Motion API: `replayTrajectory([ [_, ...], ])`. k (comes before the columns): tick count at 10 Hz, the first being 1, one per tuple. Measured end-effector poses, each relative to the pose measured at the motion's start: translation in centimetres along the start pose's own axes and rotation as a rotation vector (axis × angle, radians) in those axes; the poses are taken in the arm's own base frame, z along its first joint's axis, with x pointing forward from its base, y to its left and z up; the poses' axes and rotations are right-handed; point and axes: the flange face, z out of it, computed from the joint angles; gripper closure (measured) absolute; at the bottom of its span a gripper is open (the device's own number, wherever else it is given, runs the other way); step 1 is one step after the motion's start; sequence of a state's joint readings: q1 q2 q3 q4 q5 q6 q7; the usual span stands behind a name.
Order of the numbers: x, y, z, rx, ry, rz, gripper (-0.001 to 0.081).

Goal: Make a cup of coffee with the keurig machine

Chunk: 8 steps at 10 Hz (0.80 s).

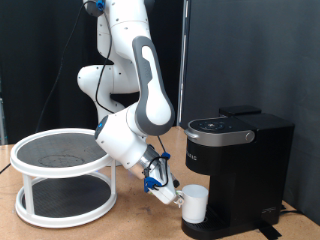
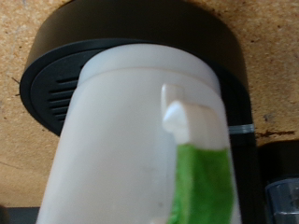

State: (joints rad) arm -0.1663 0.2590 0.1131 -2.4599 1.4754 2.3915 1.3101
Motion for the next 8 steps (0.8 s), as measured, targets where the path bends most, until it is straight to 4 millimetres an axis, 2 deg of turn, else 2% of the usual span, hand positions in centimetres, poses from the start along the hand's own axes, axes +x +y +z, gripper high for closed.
replayTrajectory([
  [8,-1.2,1.5,1.4,0.001,-0.039,-0.024,0.0072],
])
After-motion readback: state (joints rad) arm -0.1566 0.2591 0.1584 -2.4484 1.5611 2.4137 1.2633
